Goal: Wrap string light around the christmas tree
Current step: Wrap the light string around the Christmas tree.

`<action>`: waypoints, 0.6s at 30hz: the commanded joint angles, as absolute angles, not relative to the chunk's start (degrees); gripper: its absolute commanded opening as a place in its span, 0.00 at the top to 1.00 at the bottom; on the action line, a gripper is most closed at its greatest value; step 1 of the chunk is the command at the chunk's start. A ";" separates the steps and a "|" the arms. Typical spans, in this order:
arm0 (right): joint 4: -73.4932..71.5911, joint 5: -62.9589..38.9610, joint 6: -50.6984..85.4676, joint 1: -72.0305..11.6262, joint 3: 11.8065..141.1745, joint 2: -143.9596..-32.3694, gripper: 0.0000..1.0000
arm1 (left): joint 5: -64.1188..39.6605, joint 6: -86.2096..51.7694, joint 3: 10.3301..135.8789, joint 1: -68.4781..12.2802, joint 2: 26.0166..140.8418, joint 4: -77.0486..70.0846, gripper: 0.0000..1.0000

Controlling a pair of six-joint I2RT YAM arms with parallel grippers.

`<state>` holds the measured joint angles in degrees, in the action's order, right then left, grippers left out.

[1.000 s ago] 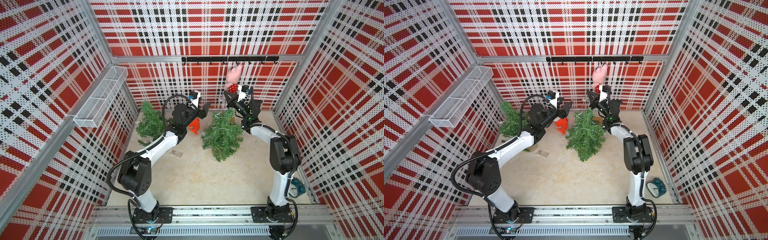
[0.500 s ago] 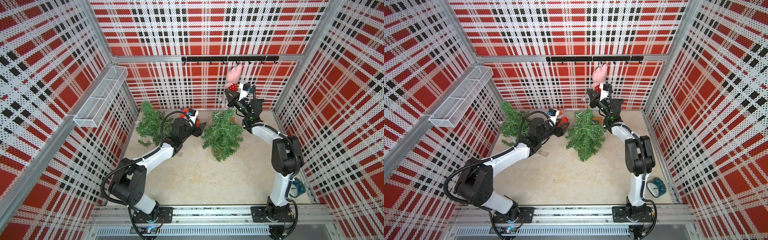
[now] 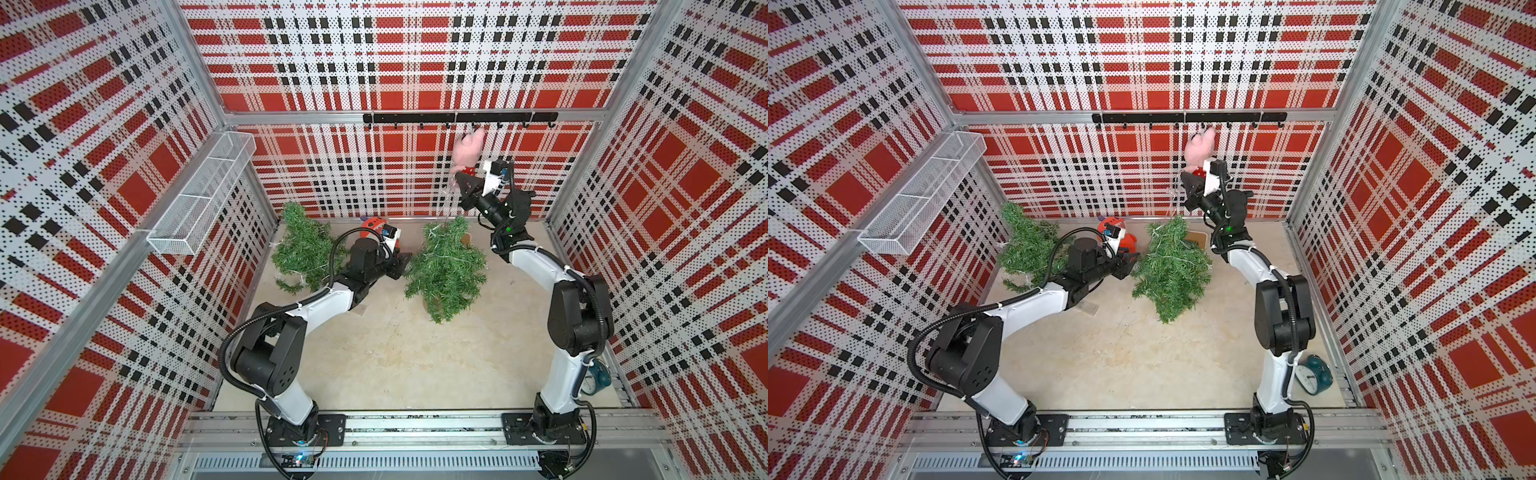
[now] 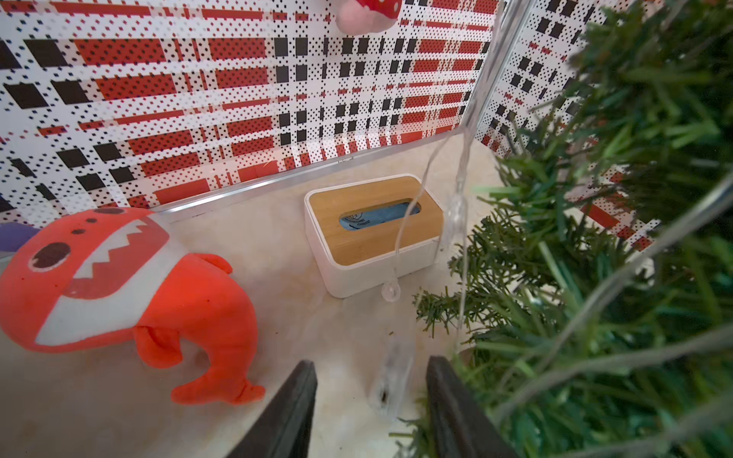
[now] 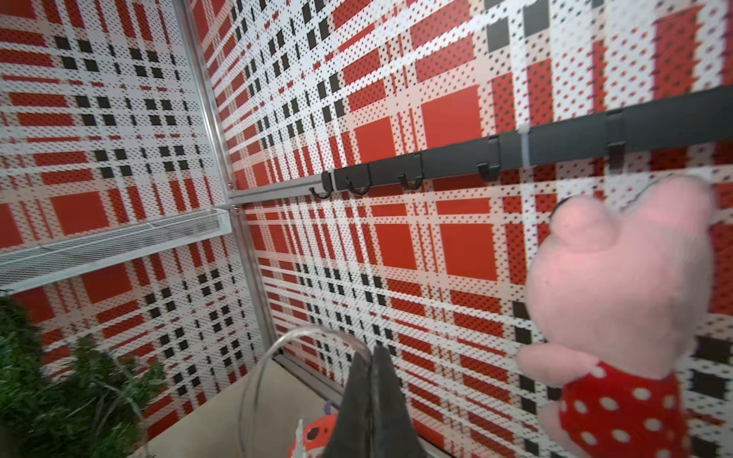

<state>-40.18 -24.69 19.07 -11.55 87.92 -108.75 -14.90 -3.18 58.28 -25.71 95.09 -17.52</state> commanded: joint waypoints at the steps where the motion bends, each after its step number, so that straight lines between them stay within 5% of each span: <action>1: -34.40 -20.99 10.58 -10.56 88.59 -103.08 1.00 | -17.02 -3.01 57.34 -25.38 93.86 -18.37 0.55; 18: -11.49 -5.71 -1.23 -10.15 72.23 -81.22 1.00 | -16.84 -3.07 57.49 -24.34 93.30 -18.68 0.60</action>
